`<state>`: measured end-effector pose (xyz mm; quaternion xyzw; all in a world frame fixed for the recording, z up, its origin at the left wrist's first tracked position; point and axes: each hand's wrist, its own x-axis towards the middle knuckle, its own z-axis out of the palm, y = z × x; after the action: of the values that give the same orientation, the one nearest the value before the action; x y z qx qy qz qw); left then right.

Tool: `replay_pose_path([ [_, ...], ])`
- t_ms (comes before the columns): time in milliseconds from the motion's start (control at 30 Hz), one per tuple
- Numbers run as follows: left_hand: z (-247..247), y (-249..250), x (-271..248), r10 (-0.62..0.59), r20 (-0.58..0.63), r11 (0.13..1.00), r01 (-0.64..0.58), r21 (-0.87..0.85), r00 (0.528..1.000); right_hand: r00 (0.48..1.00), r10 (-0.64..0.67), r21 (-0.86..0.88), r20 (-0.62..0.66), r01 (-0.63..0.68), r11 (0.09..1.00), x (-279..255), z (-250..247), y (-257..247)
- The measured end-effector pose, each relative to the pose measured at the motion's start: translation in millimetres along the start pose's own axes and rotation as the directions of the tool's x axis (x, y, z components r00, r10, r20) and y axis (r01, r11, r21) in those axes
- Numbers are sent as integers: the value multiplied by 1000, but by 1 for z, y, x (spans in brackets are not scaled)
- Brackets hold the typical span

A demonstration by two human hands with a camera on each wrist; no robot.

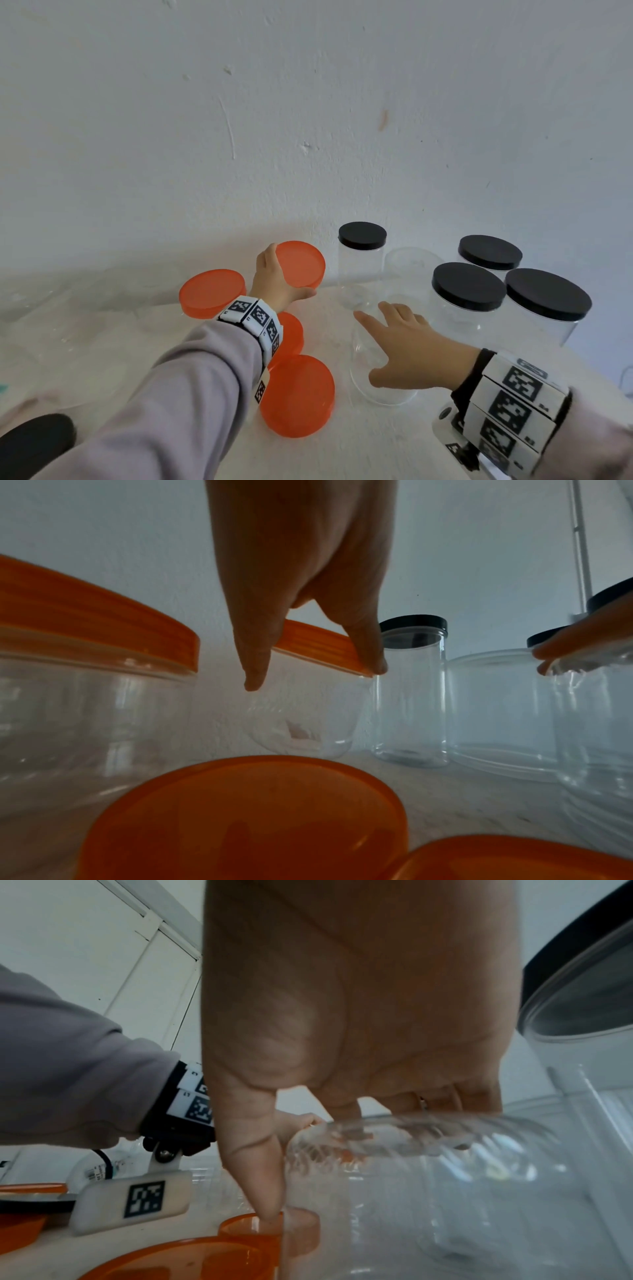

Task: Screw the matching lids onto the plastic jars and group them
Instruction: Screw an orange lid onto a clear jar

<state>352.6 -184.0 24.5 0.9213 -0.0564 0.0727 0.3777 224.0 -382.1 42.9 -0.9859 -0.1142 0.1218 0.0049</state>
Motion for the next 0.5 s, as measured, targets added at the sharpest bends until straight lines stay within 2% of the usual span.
replay_pose_path([
  [100,1,-1,1,-52,41,998,51,24,998,1000,-7,2,-5,7,1000,0,0,0],
  [233,-1,-1,-4,-94,19,995,93,41,995,1000,-12,6,1,12,1000,0,-1,0],
  [333,-3,-2,-13,-159,134,986,151,68,978,1000,-15,7,16,15,1000,-2,-3,0],
  [433,0,-7,-27,-218,311,945,122,302,925,998,-19,8,62,18,1000,-3,-6,0],
  [500,2,-11,-37,-271,337,886,97,453,902,995,-17,5,94,17,1000,-5,-9,0],
])
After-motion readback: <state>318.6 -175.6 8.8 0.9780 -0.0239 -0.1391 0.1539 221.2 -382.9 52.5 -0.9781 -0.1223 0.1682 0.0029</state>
